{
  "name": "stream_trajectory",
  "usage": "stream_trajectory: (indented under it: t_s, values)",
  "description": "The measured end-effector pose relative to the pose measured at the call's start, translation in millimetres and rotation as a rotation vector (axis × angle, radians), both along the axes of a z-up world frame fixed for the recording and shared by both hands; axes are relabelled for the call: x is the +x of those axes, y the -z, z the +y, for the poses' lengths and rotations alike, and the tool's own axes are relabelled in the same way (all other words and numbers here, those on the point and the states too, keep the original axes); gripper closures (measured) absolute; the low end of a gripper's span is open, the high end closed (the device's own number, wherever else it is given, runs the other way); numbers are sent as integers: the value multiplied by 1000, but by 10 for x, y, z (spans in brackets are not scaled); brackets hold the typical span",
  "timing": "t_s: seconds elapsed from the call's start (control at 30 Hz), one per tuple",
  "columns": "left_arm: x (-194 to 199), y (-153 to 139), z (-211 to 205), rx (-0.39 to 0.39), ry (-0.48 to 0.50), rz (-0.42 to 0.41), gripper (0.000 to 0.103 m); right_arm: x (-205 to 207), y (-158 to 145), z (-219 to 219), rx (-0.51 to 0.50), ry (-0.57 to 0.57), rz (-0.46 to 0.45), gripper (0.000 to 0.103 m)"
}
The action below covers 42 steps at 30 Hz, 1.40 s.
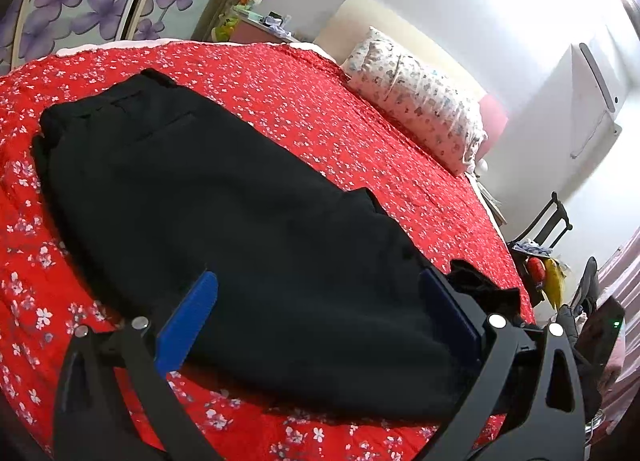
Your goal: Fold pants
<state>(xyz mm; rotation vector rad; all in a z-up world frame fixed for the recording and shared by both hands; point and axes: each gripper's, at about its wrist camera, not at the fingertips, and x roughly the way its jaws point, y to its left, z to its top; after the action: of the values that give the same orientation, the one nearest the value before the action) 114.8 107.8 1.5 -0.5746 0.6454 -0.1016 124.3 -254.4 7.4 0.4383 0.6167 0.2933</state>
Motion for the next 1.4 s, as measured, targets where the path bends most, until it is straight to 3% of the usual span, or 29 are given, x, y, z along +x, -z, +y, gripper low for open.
stream_trajectory:
  t_s: [0.1, 0.33, 0.5, 0.57, 0.6, 0.63, 0.67, 0.77, 0.83, 0.9, 1.0, 1.07, 1.17, 1.27, 1.33, 1.4]
  values:
    - [3, 5, -37, 4, 10, 2, 2, 6, 42, 241, -57, -67, 5, 90]
    - [4, 12, -71, 15, 12, 0, 2, -39, -55, 350, -51, -75, -76, 90]
    - [29, 37, -80, 12, 19, 15, 2, 81, 304, 729, -243, -201, 129, 86]
    - [25, 31, -79, 15, 25, 14, 2, 72, 322, 781, -280, -216, 160, 75]
    - [28, 28, -77, 15, 27, 14, 2, 75, 291, 800, -276, -255, 176, 66]
    - [30, 30, -68, 14, 28, 15, 2, 64, 255, 799, -235, -301, 184, 44]
    - [33, 32, -51, 10, 28, 17, 2, 46, 237, 797, -208, -322, 186, 32]
    - [28, 17, 20, -16, 16, 14, 2, 7, 108, 694, -84, -352, 159, 31]
    - [18, 3, 87, -40, 2, 8, 2, 13, 19, 496, 55, -302, 84, 31]
    - [16, 4, 134, -58, -11, 9, 2, 55, 24, 409, 89, -255, 76, 31]
    - [37, 31, 181, -76, -20, 24, 2, 171, 210, 460, 8, -257, 150, 30]
    - [50, 46, 184, -78, -20, 32, 2, 242, 382, 622, -133, -299, 255, 34]
    - [44, 36, 167, -72, -12, 28, 2, 80, 253, 827, -310, -275, 108, 36]
    - [44, 38, 169, -80, -13, 26, 2, 6, 179, 960, -390, -287, 26, 35]
    - [48, 44, 184, -92, -13, 29, 2, 43, 295, 1033, -422, -315, 66, 35]
    - [49, 41, 202, -97, -13, 28, 2, 85, 494, 1019, -363, -367, 168, 34]
